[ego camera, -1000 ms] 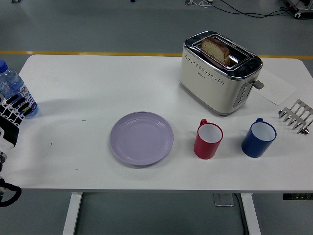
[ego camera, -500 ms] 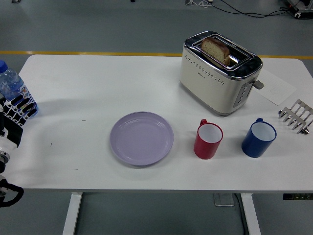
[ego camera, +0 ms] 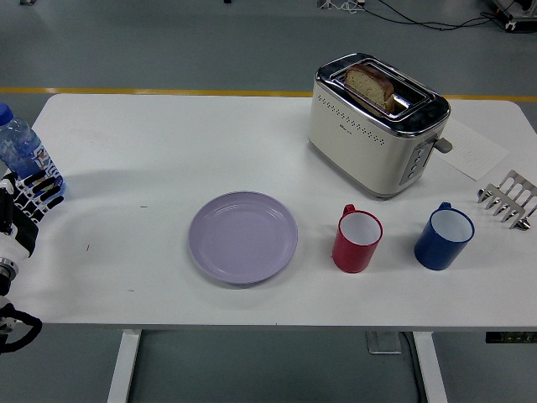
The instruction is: Push plate across desktop
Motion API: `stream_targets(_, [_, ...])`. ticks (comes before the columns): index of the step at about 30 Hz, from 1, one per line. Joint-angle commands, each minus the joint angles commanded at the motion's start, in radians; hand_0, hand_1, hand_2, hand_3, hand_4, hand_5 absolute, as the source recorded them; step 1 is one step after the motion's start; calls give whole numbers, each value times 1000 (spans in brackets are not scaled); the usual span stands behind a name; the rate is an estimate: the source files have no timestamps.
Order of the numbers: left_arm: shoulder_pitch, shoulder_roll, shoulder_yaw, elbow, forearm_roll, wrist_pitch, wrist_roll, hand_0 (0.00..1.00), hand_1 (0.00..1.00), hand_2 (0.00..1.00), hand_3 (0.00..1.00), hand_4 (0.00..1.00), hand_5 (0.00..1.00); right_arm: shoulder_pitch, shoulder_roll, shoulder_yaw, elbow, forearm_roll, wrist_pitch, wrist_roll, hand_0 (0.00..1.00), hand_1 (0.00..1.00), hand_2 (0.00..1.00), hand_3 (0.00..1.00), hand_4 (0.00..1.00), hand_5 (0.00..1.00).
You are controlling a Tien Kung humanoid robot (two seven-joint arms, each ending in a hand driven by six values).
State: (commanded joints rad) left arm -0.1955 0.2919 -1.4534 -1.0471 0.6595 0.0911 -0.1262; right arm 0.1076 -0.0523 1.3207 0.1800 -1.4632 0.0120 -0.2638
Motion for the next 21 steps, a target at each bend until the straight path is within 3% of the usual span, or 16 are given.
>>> stream_targets(4, [3,0,-6,-6,6,-8,24,656,668,656,608,501,998,-3,0,3,0,-5,0,0,706,708,712,623,519,229])
stream_targets(21, [3,1,-10,-6,-8,-18,24,661,669,659,609,482,998,-2,0,5,0,-7,-2,-2,706,705,712,624,519,227])
